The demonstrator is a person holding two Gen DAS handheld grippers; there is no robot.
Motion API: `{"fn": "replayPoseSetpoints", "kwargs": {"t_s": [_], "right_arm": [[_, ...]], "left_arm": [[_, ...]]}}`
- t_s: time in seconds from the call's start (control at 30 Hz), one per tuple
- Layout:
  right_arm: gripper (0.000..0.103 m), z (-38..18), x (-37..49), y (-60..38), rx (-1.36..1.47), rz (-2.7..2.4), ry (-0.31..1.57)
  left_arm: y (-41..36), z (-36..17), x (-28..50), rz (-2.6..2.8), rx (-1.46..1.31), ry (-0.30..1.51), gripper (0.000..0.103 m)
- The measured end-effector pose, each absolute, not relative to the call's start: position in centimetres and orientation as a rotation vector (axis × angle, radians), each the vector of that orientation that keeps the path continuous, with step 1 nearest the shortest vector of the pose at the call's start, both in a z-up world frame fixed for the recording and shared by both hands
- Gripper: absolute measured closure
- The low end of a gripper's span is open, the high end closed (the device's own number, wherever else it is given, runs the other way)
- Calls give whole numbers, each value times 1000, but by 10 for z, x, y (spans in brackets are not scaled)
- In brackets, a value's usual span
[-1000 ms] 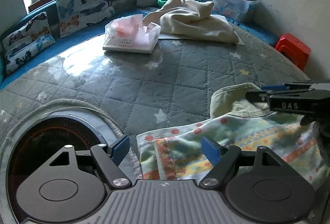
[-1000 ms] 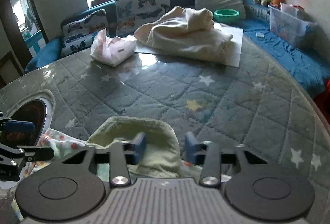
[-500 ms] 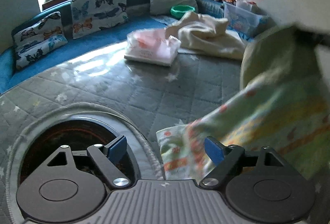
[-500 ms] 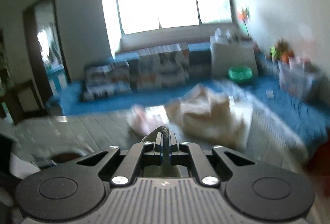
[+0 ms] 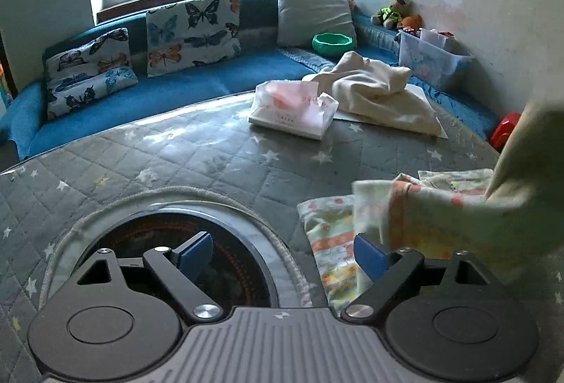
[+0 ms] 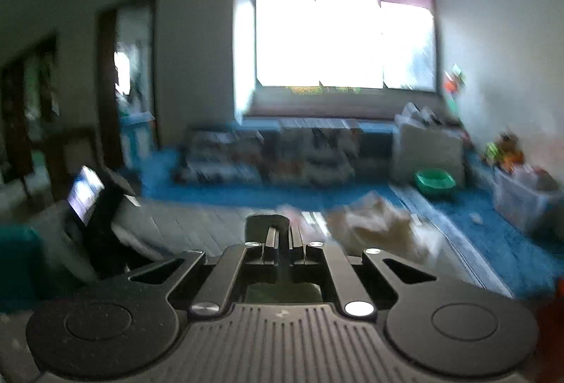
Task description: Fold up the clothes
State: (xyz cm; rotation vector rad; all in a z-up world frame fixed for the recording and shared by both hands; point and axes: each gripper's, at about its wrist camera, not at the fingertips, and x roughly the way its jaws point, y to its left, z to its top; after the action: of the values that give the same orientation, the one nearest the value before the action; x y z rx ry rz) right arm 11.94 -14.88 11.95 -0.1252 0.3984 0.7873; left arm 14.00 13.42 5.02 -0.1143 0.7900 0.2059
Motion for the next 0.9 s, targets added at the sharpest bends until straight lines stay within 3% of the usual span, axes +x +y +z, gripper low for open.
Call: {"fn": "replayPoseSetpoints", "kwargs": {"t_s": [0.3, 0.47, 0.5, 0.53, 0.9], "right_arm": [[93, 54, 119, -148, -194, 711, 631], [76, 40, 104, -154, -171, 717, 638], [65, 39, 101, -155, -170, 712, 630], [61, 39, 98, -155, -171, 704, 620], [40, 29, 74, -171, -128, 670, 620]], "left_arm": [[113, 37, 129, 153, -111, 824, 11], [97, 29, 120, 116, -106, 842, 9], [94, 28, 119, 111, -105, 845, 8], [91, 27, 117, 102, -106, 847, 8], [64, 22, 104, 48, -93, 857, 6]]}}
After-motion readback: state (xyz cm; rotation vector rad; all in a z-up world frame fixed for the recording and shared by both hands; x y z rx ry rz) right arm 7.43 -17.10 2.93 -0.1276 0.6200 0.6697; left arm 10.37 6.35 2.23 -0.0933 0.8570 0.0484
